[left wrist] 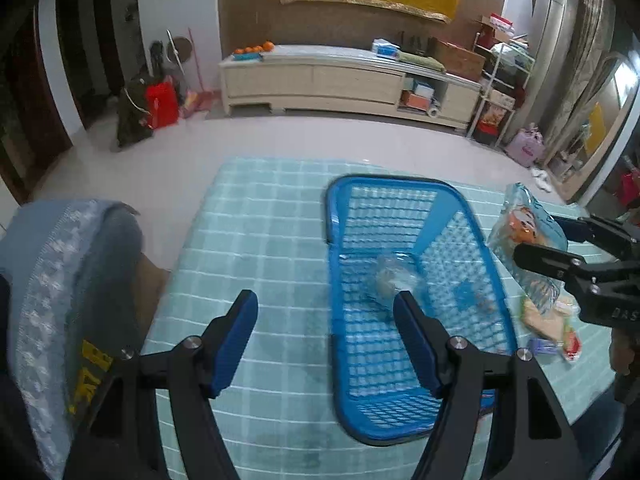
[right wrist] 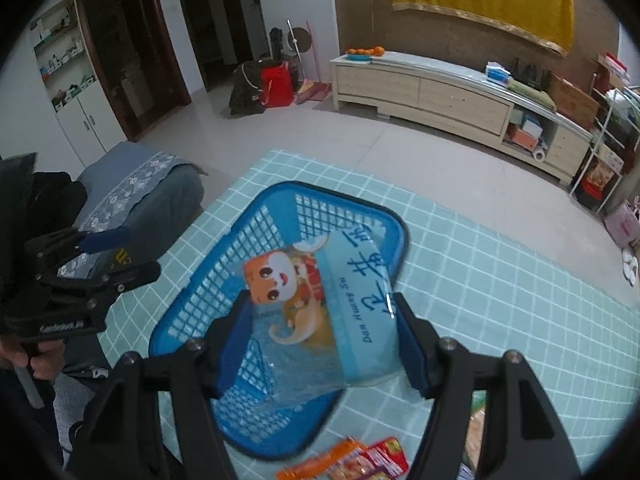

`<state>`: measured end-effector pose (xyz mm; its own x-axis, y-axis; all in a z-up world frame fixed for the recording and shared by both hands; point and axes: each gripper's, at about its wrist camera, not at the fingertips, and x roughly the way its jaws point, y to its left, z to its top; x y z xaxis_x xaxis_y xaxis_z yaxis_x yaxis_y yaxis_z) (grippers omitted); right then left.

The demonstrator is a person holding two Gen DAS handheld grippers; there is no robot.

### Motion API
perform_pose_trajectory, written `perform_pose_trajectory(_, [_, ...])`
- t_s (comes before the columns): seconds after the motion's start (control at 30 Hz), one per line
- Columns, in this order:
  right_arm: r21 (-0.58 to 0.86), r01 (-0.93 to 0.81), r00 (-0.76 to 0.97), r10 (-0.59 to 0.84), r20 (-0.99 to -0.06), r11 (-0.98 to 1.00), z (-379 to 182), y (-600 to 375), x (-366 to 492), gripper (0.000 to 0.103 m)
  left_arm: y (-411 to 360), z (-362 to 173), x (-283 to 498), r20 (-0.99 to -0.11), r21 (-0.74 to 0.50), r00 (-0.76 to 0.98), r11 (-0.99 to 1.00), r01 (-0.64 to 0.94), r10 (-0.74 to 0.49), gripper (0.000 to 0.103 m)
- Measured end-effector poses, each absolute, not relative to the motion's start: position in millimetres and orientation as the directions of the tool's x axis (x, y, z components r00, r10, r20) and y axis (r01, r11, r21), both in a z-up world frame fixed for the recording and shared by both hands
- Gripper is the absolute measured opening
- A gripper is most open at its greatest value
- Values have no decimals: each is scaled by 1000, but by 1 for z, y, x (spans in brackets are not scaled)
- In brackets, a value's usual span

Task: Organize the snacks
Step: 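Carry the bag with a cartoon face into the basket with the right tool, then open the right tool over the basket and withdraw both tools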

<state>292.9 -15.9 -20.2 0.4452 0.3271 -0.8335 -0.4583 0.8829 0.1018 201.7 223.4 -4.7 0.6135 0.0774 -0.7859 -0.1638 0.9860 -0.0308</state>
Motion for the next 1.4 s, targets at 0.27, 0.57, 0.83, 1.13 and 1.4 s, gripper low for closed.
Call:
perform_pose_trajectory(0.27, [138, -444, 353, 315, -881, 885, -65, 15, 336, 70, 227, -8, 217, -782, 10, 618, 992, -122, 84, 71])
perform_pose_trajectory(0.57, [113, -419, 284, 249, -926, 901, -117, 32, 363, 71, 239, -36, 239, -810, -73, 587, 988, -135, 20, 71])
perform_pose_trajectory(0.83, [54, -459, 300, 212, -930, 887, -117, 52, 365, 72, 243, -46, 245, -817, -78, 576, 984, -162, 30, 71])
perform_pose_trajectory(1.13, [53, -437, 354, 225, -908, 898, -95, 43, 360, 87, 231, -35, 228, -806, -47, 589, 987, -153, 53, 71])
perform_pose_trajectory(1.4, [66, -423, 388, 247, -888, 904, -56, 21, 335, 87, 218, -17, 206, -785, -54, 618, 988, -146, 48, 71])
